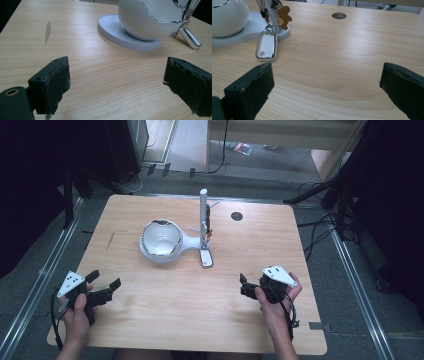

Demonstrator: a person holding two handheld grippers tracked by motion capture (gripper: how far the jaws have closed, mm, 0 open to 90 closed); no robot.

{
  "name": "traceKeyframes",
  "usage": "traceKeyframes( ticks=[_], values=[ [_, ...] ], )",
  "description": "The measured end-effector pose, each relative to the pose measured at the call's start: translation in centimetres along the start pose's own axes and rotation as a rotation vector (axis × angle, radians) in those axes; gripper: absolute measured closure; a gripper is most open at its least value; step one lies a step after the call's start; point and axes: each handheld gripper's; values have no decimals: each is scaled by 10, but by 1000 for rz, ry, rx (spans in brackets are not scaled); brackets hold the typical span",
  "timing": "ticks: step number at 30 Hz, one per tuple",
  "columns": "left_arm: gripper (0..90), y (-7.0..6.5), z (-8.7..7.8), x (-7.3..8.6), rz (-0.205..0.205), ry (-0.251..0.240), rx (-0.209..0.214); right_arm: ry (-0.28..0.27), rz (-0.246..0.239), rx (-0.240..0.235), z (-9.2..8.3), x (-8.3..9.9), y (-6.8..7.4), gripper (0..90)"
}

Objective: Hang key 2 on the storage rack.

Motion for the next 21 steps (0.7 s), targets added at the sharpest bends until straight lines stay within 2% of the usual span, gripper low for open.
traceKeyframes(
  ticks=[11, 21],
  values=[
    [73, 0, 0, 0, 2, 2, -1, 14, 11, 50, -3, 23, -31, 0],
    [73, 0, 0, 0, 1, -2, -3, 10, 67, 82, -10, 37, -64, 0]
  ],
)
Point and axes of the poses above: each handheld gripper's, and its own axes: z roughly forward along the jaws, x roughly out of its underside, y roughly to its left, and after that the axes turned 15 degrees about x, right-handed
